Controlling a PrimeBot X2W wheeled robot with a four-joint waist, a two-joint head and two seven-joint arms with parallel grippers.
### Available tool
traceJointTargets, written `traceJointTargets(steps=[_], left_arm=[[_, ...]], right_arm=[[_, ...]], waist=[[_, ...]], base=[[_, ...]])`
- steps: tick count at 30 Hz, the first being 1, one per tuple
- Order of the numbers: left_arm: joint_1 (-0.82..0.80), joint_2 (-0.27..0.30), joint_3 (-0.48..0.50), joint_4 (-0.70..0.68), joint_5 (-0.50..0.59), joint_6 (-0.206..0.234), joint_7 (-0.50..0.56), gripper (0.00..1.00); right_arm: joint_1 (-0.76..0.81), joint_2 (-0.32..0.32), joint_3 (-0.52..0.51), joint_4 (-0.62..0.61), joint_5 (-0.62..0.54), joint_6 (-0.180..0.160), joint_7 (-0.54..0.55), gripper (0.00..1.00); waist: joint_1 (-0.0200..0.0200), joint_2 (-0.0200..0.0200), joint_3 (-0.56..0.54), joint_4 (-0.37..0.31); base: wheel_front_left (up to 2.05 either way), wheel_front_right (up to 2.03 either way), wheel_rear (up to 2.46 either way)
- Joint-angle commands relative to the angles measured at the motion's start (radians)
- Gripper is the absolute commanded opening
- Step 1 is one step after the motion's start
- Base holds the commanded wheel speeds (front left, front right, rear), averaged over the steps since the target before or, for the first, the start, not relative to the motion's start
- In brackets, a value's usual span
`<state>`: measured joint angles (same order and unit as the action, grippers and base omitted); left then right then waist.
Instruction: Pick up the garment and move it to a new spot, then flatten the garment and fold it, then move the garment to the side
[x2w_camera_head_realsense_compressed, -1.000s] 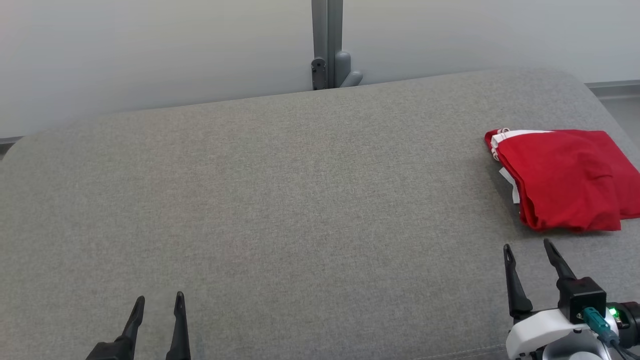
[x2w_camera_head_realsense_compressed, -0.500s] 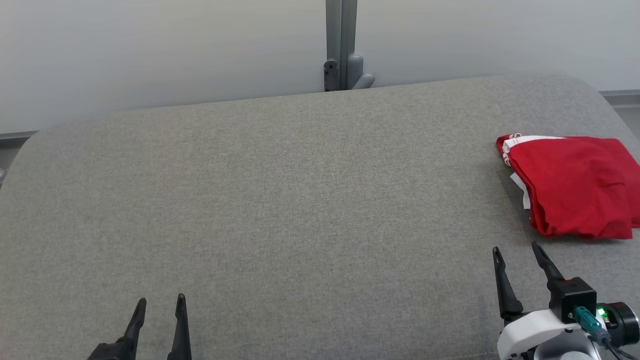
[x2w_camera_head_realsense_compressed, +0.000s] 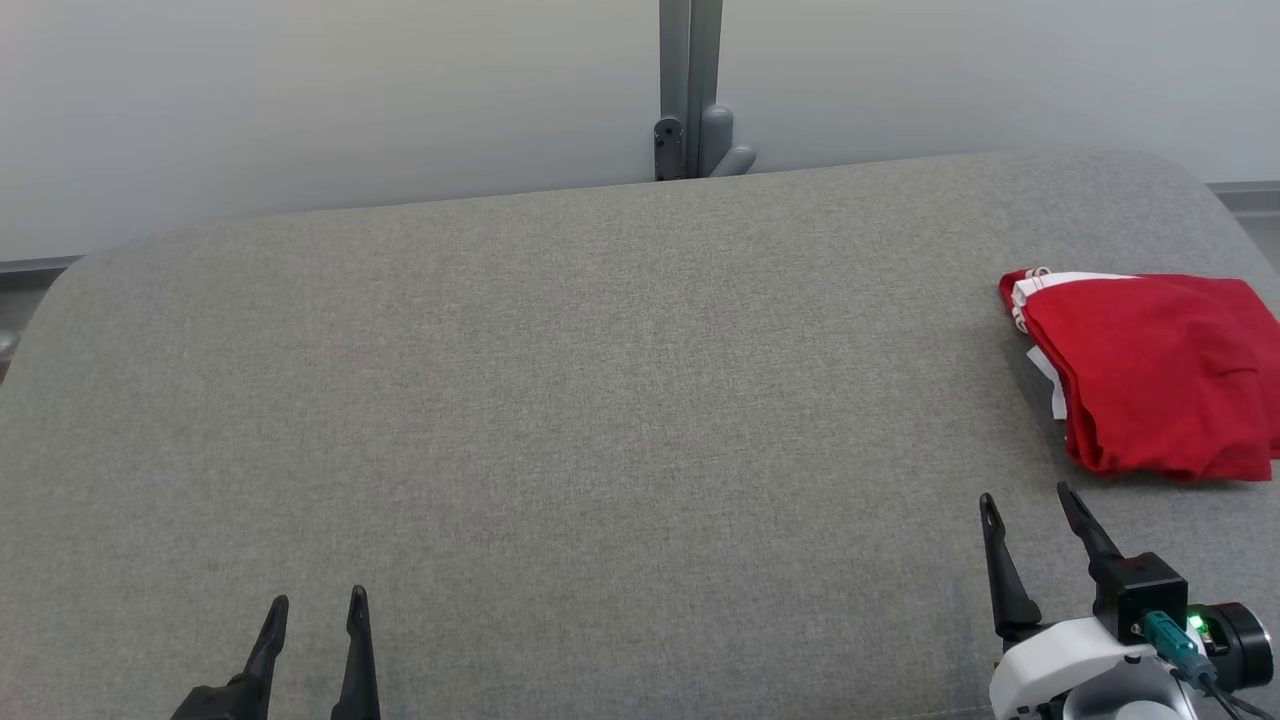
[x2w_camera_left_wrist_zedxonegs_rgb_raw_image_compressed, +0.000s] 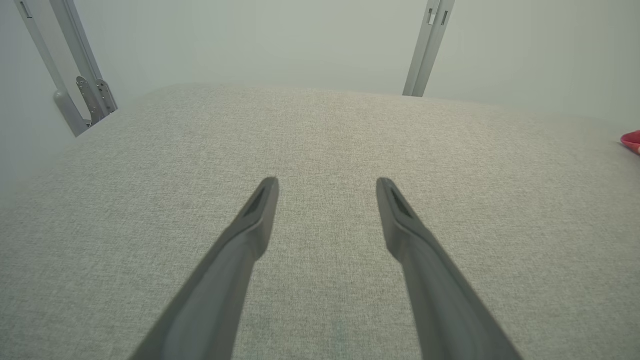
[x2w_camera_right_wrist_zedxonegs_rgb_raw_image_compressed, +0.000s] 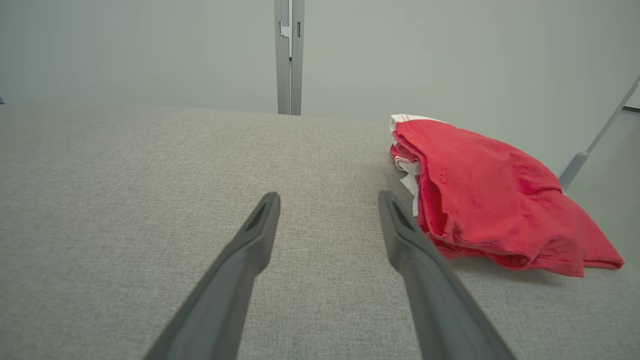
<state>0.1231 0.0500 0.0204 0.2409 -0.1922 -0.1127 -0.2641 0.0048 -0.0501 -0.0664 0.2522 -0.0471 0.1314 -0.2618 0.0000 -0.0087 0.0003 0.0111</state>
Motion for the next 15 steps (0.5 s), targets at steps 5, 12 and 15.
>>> traceJointTargets(steps=[5, 12, 15], left_arm=[[0.001, 0.0, 0.0, -0.001, -0.001, 0.002, 0.0, 1.0], [0.0, 0.0, -0.001, -0.002, -0.001, 0.004, 0.0, 1.0], [0.004, -0.005, -0.002, 0.035, -0.004, 0.001, 0.002, 0.0]], right_arm=[[0.0, 0.0, -0.002, 0.003, 0.0, 0.0, 0.0, 1.0], [-0.002, 0.0, -0.001, 0.002, -0.001, 0.0, 0.0, 1.0], [0.014, 0.009, -0.003, 0.04, 0.003, 0.0, 0.003, 0.0]], waist=[[0.0, 0.0, 0.0, 0.0], [0.0, 0.0005, 0.0, -0.001], [0.0, 0.0001, 0.0, -0.001]], base=[[0.0, 0.0, 0.0], [0.0, 0.0, 0.0], [0.0, 0.0, 0.0]])
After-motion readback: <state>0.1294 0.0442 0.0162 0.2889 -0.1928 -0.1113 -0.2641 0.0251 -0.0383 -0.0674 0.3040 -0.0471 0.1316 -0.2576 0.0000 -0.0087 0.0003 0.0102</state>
